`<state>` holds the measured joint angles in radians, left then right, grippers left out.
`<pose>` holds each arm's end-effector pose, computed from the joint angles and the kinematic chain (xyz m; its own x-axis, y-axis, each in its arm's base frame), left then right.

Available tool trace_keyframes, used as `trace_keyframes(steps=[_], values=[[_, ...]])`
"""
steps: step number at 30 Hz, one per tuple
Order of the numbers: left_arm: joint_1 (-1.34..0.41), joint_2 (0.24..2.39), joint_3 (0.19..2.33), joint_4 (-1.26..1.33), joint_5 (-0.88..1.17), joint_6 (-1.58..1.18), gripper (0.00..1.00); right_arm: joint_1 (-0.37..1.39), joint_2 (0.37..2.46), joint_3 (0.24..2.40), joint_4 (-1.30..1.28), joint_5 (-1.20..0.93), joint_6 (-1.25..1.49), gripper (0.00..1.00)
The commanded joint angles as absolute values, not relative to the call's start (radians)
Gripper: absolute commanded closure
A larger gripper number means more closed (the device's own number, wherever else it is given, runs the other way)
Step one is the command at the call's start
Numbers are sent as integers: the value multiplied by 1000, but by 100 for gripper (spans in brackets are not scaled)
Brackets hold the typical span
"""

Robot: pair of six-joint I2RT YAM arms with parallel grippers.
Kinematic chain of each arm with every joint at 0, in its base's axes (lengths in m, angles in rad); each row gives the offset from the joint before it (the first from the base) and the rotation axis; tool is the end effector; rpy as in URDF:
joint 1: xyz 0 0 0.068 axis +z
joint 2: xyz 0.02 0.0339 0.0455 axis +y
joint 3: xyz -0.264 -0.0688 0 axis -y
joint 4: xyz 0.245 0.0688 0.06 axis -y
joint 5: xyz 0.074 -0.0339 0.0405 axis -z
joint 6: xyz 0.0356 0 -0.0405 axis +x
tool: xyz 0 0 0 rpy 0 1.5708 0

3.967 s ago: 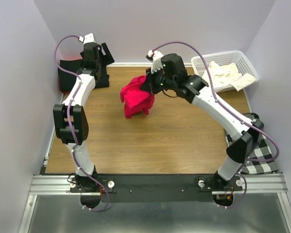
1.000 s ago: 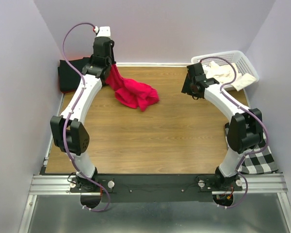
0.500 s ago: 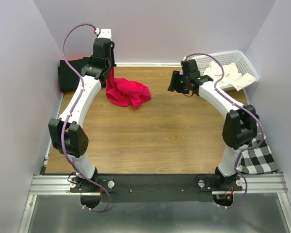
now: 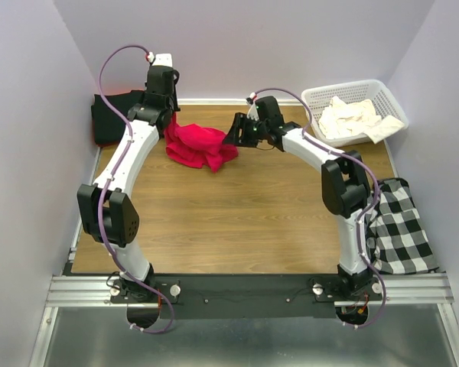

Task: Fold and stack the t-shirts
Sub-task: Flatten out the tshirt

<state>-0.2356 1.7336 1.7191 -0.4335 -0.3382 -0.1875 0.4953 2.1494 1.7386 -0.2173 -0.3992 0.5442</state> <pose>0.3972 -0.0832 0.3838 -0.4007 -0.0847 -0.9123 -0.1479 0.9886 -0.0268 0.4328 0.2495 0.2289 -0.8123 0.1034 -0.5740 -0.3437 0.7103 0.6143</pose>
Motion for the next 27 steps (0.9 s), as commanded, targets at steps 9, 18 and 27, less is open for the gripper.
trace_keyframes(steps=[9, 18, 27], values=[[-172, 1784, 1729, -451, -267, -212, 100, 509, 2293, 1873, -83, -586, 635, 36], [-161, 1795, 1723, -446, -249, -216, 100, 517, 2348, 1896, -81, -632, 653, 37], [-152, 1789, 1698, -440, -239, -219, 100, 525, 2398, 1927, -83, -647, 649, 41]])
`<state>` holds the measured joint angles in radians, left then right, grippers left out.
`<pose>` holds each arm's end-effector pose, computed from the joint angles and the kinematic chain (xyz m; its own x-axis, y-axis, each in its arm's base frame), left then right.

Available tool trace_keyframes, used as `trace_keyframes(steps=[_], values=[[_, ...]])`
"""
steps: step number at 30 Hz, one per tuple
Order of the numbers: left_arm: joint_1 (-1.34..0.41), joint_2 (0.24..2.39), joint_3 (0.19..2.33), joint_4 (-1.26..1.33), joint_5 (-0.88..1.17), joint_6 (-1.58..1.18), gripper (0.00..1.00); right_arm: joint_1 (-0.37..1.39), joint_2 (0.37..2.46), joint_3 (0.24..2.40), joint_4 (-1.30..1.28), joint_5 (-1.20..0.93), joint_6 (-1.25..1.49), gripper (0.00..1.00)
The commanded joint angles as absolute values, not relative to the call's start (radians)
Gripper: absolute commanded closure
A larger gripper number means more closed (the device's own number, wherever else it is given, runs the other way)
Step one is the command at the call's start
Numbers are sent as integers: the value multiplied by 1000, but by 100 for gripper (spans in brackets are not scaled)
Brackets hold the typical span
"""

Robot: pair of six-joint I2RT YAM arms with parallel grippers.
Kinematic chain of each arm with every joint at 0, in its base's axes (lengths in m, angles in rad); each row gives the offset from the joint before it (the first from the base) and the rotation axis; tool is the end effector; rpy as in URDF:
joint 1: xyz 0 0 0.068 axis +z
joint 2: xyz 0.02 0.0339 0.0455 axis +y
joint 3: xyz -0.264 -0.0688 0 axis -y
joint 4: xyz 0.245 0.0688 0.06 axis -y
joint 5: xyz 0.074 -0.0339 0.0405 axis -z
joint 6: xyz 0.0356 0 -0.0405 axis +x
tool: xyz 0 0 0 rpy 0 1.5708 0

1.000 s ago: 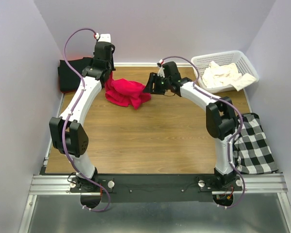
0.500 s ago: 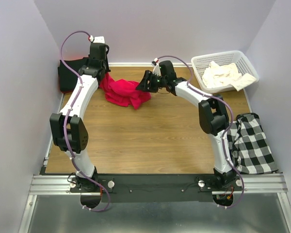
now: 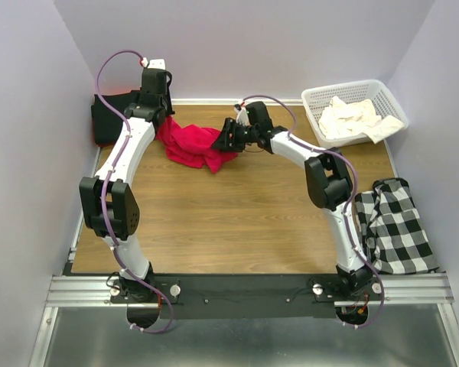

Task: Fold and stack the t-shirts
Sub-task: Flatten out the tshirt

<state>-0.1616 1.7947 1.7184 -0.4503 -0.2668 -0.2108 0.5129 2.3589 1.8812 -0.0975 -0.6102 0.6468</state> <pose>0.4172 -0.0585 0.3576 -0.4705 -0.1278 -0.8731 -0.1720 0.9838 -0.0513 0.4596 0.2822 0.1842 -0.8731 0.0751 -0.4817 -0.3696 0.5424 0.7544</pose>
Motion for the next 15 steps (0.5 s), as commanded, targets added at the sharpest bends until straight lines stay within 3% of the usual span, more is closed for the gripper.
trace_keyframes(steps=[1, 3, 4, 6, 7, 8, 15], values=[[-150, 1789, 1698, -440, -238, -218, 100, 525, 2401, 1933, -81, -650, 649, 45], [-149, 1787, 1695, -439, -238, -219, 100, 525, 2405, 1936, -83, -650, 649, 54], [-147, 1786, 1694, -439, -238, -216, 100, 525, 2404, 1937, -81, -649, 647, 67], [-146, 1784, 1689, -437, -238, -216, 100, 525, 2390, 1928, -83, -641, 641, 80], [-146, 1781, 1687, -436, -238, -216, 100, 525, 2382, 1922, -83, -635, 640, 93], [-144, 1779, 1684, -434, -238, -218, 100, 525, 2373, 1907, -81, -623, 637, 97], [-137, 1761, 1700, -442, -248, -204, 100, 525, 2214, 1795, -98, -520, 577, 99]])
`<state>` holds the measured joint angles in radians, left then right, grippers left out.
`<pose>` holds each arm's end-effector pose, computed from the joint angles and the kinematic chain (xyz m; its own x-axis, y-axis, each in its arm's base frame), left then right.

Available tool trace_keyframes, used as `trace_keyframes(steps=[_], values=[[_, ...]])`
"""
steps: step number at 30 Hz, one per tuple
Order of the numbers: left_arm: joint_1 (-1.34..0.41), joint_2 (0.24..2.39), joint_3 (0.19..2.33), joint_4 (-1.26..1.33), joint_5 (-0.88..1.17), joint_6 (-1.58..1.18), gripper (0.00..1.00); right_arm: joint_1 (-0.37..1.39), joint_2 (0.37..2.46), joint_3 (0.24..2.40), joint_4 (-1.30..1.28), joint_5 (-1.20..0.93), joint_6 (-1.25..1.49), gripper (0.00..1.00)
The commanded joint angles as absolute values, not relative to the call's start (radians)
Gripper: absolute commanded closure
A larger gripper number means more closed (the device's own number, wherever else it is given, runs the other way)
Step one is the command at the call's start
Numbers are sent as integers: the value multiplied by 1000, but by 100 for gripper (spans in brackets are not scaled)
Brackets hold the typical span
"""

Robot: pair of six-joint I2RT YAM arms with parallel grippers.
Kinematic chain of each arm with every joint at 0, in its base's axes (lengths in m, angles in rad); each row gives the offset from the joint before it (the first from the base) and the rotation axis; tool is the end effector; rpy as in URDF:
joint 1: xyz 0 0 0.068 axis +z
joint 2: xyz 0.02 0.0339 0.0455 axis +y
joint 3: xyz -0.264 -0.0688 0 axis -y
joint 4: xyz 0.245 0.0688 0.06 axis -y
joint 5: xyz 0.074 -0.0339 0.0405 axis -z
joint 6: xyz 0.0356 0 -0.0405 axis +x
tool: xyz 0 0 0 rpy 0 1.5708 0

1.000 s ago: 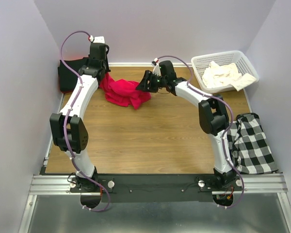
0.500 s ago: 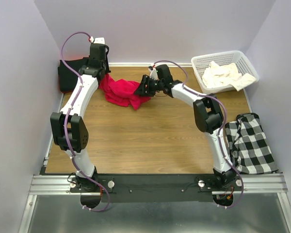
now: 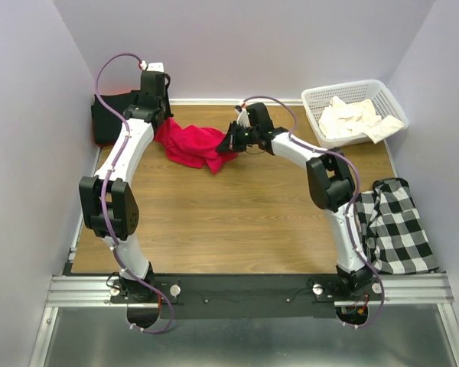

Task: Fold and stack the t-shirts
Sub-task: Flatten out the tshirt

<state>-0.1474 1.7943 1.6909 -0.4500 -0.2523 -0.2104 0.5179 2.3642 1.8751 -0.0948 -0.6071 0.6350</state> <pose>0.4174 -0.0530 0.3483 -0.4943 -0.1311 -0.8594 -0.1749 0.9833 -0.0494 0.4581 0.2844 0.1796 -0.8721 0.0638 -0.4851 -0.3762 0.5467 0.7481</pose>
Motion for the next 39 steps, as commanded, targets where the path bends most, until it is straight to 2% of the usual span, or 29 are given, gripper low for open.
trace_keyframes(steps=[1, 5, 11, 18, 20, 26, 35, 39], values=[[-135, 1753, 1709, -445, -252, -201, 100, 525, 2179, 1780, -109, -496, 563, 99], [-130, 1736, 1752, -463, -262, -187, 100, 520, 2005, 1735, -196, -307, 482, 99], [-126, 1717, 1862, -488, -281, -158, 100, 476, 1867, 1807, -362, -11, 338, 99], [-101, 1763, 2184, -540, -281, -170, 100, 390, 1757, 1942, -477, 254, 166, 99], [-100, 1741, 2201, -517, -285, -169, 100, 382, 1717, 1951, -482, 340, 141, 99], [-94, 1596, 2097, -384, -296, -166, 100, 367, 1612, 1986, -480, 504, 65, 99], [-94, 1416, 1968, -278, -227, -199, 100, 365, 1456, 2065, -480, 503, 9, 99], [-94, 1310, 1818, -232, -241, -250, 100, 365, 1384, 2031, -477, 535, -37, 99]])
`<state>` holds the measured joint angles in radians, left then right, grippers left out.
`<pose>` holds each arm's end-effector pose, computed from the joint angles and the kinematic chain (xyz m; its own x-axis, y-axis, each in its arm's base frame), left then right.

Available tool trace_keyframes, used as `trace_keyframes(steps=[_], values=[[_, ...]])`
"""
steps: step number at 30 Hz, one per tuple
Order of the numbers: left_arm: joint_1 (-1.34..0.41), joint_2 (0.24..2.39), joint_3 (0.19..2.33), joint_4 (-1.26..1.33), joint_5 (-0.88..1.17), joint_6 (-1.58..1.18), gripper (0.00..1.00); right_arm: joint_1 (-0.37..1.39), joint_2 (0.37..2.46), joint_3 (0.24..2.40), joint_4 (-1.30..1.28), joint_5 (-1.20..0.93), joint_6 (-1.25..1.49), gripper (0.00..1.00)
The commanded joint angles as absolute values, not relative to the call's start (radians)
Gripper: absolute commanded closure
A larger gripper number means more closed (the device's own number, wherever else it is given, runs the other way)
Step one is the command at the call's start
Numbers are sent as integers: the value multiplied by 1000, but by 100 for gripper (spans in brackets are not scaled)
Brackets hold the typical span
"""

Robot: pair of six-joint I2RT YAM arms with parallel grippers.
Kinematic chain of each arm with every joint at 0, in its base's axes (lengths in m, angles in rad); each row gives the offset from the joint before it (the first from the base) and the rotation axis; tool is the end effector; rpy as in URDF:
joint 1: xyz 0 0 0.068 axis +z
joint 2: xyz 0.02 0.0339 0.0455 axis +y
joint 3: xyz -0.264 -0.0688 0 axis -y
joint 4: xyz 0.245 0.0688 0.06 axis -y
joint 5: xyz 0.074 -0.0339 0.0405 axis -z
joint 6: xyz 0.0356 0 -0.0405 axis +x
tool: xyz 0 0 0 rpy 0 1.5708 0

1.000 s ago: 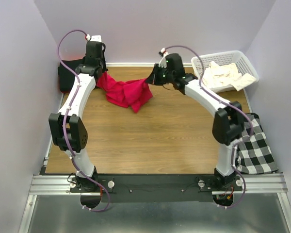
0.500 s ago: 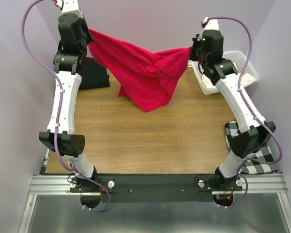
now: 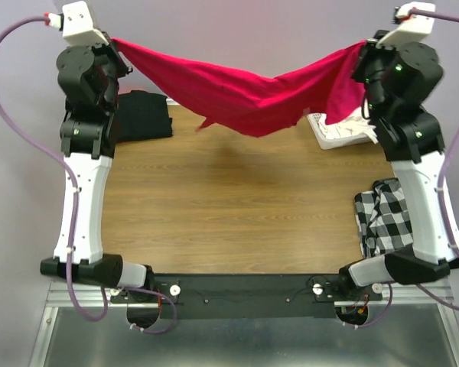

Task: Fold and stack the t-shirts
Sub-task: Flatten out the tshirt

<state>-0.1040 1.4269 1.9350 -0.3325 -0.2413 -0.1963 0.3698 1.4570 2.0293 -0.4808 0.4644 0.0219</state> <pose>0.2733 -0.0200 0.5654 0.1964 -0.2109 -0.9576 -0.0968 0.9677 -0.2330 0.2565 0.0823 0.5686 0.0872 0.0548 -0.9947 0.0908 0.9939 0.0627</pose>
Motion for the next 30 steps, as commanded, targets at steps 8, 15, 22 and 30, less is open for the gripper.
trace_keyframes(steps=[8, 15, 22, 30], values=[[-94, 1108, 1580, -222, -296, -364, 100, 367, 1338, 1939, -436, 611, -81, 99], [-94, 1135, 1537, -236, -201, -328, 100, 367, 1394, 1934, -437, 607, -38, 99], [-94, 1229, 1552, -267, -138, -305, 100, 367, 1453, 1974, -443, 555, -3, 99], [-94, 1281, 1646, -265, -114, -296, 100, 367, 1439, 2026, -443, 528, -15, 99]])
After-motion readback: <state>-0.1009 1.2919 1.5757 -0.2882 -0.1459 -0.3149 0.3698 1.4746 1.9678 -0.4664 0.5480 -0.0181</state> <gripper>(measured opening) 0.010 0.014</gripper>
